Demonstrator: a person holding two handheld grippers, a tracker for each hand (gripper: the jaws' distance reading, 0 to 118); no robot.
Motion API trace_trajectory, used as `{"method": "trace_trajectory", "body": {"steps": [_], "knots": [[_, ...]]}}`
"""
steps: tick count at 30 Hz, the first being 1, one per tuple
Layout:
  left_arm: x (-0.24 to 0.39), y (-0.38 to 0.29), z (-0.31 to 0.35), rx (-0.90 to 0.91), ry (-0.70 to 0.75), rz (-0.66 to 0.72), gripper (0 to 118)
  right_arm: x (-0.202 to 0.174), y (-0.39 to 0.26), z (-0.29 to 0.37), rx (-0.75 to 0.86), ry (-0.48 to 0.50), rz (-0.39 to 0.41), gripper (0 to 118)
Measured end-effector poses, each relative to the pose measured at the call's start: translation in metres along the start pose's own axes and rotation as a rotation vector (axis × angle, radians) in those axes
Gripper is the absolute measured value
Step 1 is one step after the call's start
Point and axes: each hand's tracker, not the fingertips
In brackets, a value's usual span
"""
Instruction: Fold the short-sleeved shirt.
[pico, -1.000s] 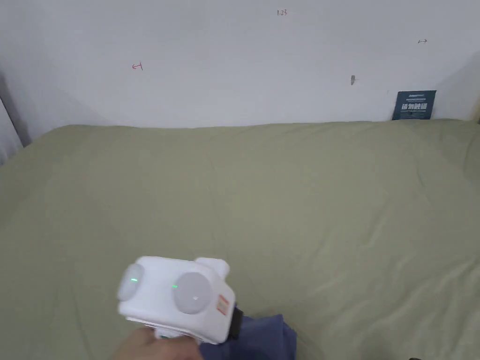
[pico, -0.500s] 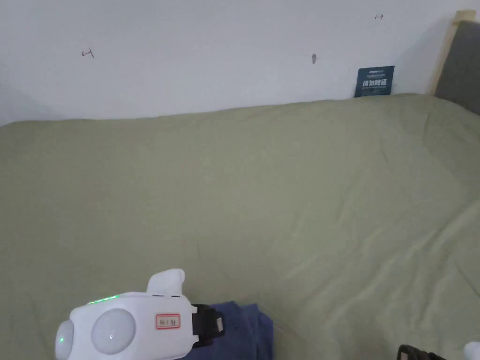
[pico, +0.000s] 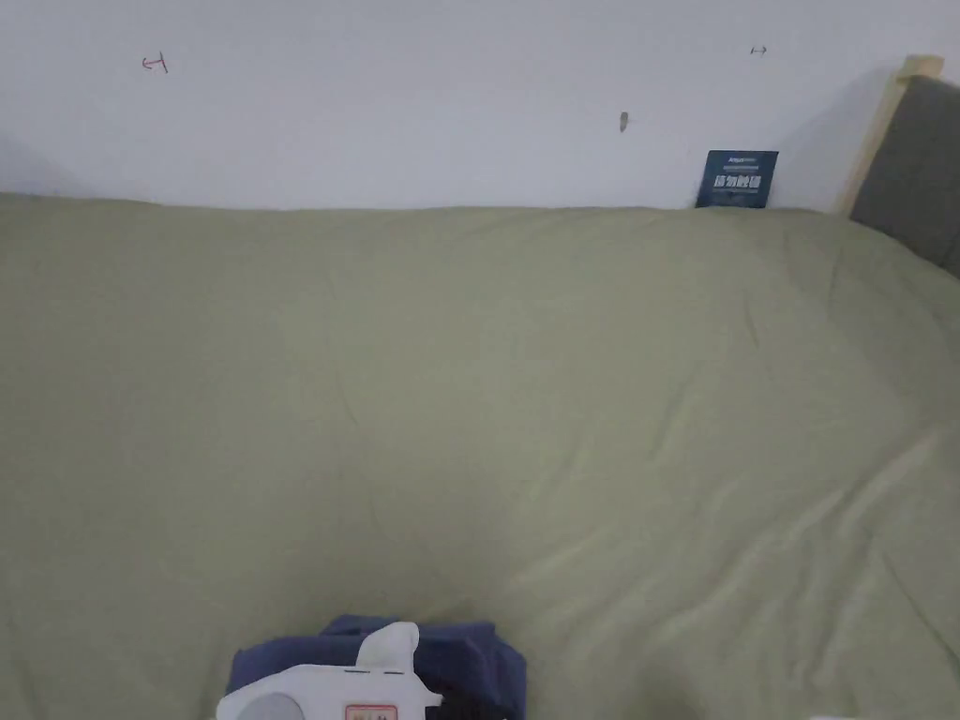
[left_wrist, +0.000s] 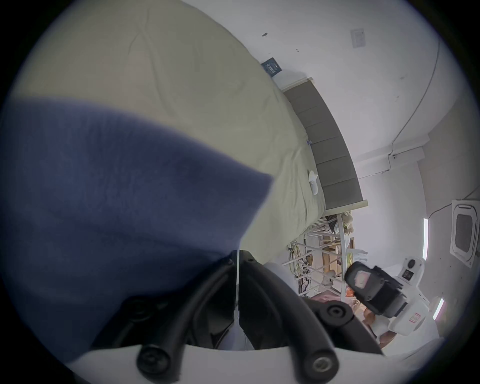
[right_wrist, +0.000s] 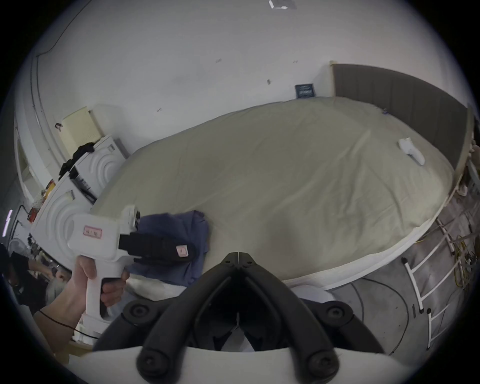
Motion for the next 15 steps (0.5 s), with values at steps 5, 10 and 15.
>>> {"method": "trace_trajectory", "body": {"steps": [5,10,15], "knots": [[0.026,0.024,0.072,0.118,0.164,-0.068,1,-0.03,0.006,-0.055,-0.116,0.187,0.011,1],[0.035,0.062,0.138,0.142,0.272,-0.211,1,-0.057,0.021,-0.124,-0.207,0.395,0.027,1],[-0.022,0.061,0.174,0.107,0.298,-0.13,1,-0.046,0.029,-0.193,-0.363,0.681,-0.221,1]]}}
